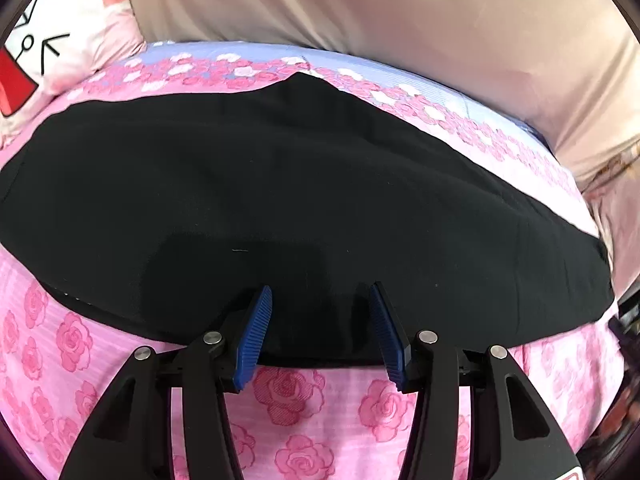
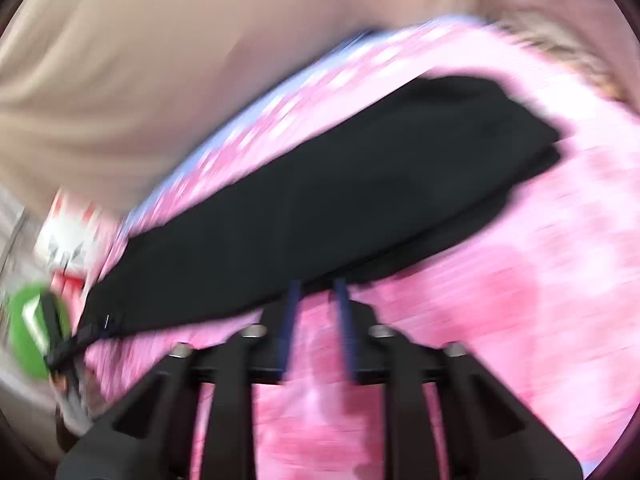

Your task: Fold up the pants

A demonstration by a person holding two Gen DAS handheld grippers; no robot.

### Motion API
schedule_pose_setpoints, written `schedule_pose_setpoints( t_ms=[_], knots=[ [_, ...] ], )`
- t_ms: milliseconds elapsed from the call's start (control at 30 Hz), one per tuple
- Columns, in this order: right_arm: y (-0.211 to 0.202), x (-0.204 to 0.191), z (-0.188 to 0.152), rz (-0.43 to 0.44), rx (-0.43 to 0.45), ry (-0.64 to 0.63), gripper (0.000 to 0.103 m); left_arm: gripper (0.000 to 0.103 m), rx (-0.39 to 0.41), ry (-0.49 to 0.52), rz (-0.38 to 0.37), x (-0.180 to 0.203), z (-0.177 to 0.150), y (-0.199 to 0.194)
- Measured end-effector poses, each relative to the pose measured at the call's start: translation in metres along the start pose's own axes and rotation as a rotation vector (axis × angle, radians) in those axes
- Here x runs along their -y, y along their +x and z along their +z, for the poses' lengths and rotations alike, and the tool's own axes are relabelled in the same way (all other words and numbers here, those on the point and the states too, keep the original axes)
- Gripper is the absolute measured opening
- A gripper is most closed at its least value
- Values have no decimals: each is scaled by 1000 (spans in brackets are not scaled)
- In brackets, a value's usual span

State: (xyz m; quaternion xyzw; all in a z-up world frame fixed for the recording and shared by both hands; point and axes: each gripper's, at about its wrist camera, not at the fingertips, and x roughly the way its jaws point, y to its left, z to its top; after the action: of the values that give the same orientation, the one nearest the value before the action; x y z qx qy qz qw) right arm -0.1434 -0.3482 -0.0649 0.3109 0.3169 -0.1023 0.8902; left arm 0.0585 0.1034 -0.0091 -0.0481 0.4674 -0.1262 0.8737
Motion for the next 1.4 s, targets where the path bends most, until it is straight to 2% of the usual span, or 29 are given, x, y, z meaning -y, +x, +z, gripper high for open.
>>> schedule_pose_setpoints(
  t_ms=[33, 100, 167, 233, 333, 400, 433, 467, 500, 533, 567, 600, 700, 767, 900, 1000, 1033, 1100, 1167, 1233, 1267, 1367, 1400],
  knots=[
    [-9, 19, 6, -58, 34, 30, 50, 49, 4, 3, 5, 1, -1, -1],
    [-18, 53, 17, -108, 65, 85, 51, 49, 15, 10, 19, 3, -4, -2],
    [-17, 76, 27, -122, 76, 131, 52, 61, 22, 14, 16, 7, -6, -1],
    [-8, 93, 39, -105, 67, 173, 53, 69, 26, 27, 11, 13, -9, -1],
    [18, 118, 57, -25, 13, 261, 54, 69, 34, 52, 51, 20, -11, 2],
    [28, 125, 66, 43, 9, 301, 70, 70, 40, 62, 63, 23, -12, 3],
    [31, 125, 70, 60, 3, 311, 70, 71, 41, 61, 62, 22, -11, 3],
    [35, 123, 74, 84, -7, 313, 68, 72, 41, 60, 57, 21, -11, 3],
    [41, 122, 79, 138, -22, 315, 52, 72, 43, 56, 48, 20, -10, 3],
    [45, 117, 77, 159, -32, 316, 44, 72, 45, 53, 42, 20, -10, 3],
    [49, 110, 80, 169, -33, 306, 18, 72, 46, 50, 34, 18, -11, 2],
    [48, 107, 82, 177, -20, 289, 9, 72, 47, 48, 30, 18, -11, 2],
    [24, 90, 84, 178, 69, 238, 9, 72, 50, 51, 38, 20, -11, 1],
    [-3, 75, 86, 198, 145, 193, 8, 72, 58, 62, 51, 24, -12, -1],
    [-41, 26, 97, 148, 229, 37, 8, 72, 53, 72, 54, 25, -12, 2],
    [-35, 17, 107, 97, 210, 22, 9, 72, 47, 61, 35, 21, -11, 3],
    [-25, 23, 106, 56, 181, 35, 10, 72, 51, 60, 27, 20, -12, 2],
    [-5, 40, 101, 26, 125, 85, 14, 72, 56, 59, 16, 19, -13, 1],
    [16, 69, 83, -23, 51, 181, 16, 72, 60, 52, -3, 16, -14, 1],
    [18, 88, 66, -28, 5, 256, 17, 72, 64, 39, -24, 13, -14, 0],
    [15, 94, 58, -1, 2, 284, 19, 72, 66, 36, -29, 12, -14, -1],
    [4, 108, 42, 51, 26, 349, 46, 72, 70, 30, -36, 11, -14, -1],
    [4, 113, 39, 46, 32, 362, 46, 72, 71, 28, -38, 11, -14, -1]
  ],
)
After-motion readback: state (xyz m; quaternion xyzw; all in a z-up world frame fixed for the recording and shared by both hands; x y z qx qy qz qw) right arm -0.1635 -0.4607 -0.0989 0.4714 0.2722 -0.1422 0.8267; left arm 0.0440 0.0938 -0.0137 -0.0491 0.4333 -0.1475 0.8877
